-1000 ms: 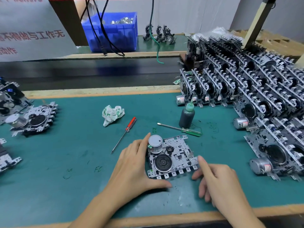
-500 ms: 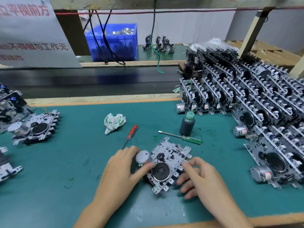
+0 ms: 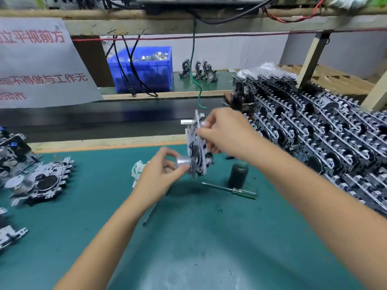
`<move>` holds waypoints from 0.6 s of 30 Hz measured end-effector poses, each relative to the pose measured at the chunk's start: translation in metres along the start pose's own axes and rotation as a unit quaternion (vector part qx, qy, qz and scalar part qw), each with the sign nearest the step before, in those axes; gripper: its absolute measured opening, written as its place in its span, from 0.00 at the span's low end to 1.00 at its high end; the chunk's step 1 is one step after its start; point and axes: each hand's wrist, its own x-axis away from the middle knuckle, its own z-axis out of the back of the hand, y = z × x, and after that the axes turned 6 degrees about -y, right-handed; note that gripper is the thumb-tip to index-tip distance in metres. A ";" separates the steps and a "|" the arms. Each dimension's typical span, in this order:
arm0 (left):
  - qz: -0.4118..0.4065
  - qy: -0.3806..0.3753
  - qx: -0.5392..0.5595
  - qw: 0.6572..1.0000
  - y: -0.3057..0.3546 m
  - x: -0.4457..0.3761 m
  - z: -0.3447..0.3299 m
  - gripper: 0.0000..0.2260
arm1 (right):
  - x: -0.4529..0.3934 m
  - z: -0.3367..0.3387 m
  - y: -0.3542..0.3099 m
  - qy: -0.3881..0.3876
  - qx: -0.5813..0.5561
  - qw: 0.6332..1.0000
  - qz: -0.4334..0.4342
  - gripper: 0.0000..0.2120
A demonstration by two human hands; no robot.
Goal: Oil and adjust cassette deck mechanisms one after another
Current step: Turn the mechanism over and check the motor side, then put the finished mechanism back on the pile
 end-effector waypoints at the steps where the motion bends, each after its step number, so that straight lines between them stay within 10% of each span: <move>1: 0.003 -0.001 -0.018 1.000 0.001 -0.017 -0.002 0.10 | -0.016 0.005 0.001 -0.010 0.023 1.000 -0.004 0.10; 18: -0.024 -0.069 -0.252 0.965 -0.011 -0.119 -0.075 0.14 | -0.121 0.012 0.059 -0.100 0.364 0.924 -0.059 0.10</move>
